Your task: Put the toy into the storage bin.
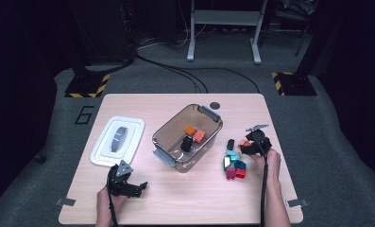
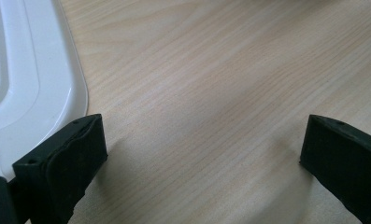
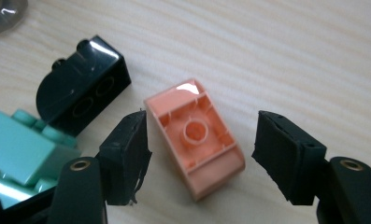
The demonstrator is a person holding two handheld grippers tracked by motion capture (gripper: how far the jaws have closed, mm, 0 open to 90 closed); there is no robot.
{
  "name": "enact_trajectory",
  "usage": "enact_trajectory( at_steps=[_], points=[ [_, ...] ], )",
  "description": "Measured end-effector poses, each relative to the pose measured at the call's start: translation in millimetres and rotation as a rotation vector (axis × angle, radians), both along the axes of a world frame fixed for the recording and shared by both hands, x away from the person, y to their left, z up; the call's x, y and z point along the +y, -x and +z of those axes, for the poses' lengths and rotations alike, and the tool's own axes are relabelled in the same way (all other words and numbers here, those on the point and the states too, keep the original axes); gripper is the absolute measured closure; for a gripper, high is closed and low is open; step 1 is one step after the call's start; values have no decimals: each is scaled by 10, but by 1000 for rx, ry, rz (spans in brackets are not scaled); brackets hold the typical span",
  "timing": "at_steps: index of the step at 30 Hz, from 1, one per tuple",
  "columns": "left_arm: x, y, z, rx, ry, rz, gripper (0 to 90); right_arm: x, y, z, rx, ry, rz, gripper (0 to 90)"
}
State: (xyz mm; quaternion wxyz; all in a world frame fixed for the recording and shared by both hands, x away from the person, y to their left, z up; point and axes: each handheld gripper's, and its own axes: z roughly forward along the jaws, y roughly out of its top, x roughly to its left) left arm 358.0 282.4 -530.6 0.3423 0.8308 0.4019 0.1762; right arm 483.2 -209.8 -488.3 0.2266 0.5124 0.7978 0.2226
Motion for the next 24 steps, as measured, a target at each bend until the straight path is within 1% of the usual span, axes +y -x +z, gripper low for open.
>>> enact_trajectory(
  at_steps=[1,2,3,4,5,6,7,8,9,10,11,14,16,17,18,20,22,23,24],
  points=[
    [-2,-1,-4,-3,3,1,4,14,-24,6,2,-5,20,324],
    [-1,-1,-3,-3,2,1,4,32,-48,9,2,9,27,321],
    [-1,-1,-3,-3,2,1,4,55,-67,1,-11,35,41,326],
    [-1,-1,-3,-3,2,1,4,70,-84,-10,-10,43,59,329],
    [-1,-1,-3,-3,2,1,4,96,-111,-38,2,56,74,328],
    [-1,-1,-3,-3,3,1,4,113,-128,-53,21,62,68,330],
    [-1,-1,-3,-3,2,1,4,113,-165,-76,37,58,75,369],
    [1,0,1,1,-1,-1,4,113,-179,-83,47,49,70,417],
    [-5,0,-6,-5,7,5,4,109,-203,-89,53,50,57,475],
    [-6,0,-7,-6,10,7,4,107,-207,-89,57,40,54,500],
    [-6,0,-7,-6,10,7,4,107,-204,-85,53,25,49,558],
    [-6,0,-7,-5,10,7,4,99,-199,-72,64,14,51,566],
    [-6,0,-6,-5,9,7,4,95,-171,-53,73,11,35,574],
    [-6,0,-6,-5,9,7,4,85,-166,-44,72,4,42,575],
    [-6,0,-7,-5,10,7,4,76,-155,-32,68,-17,45,576],
    [-5,1,-4,-3,7,6,4,61,-133,2,57,-35,38,576],
    [-4,1,-2,0,7,5,4,48,-109,39,45,-66,36,577],
    [-6,0,-7,-5,10,7,4,36,-95,70,33,-73,32,577],
    [-6,0,-7,-5,10,7,4,36,-95,70,33,-73,32,577]
  ],
)
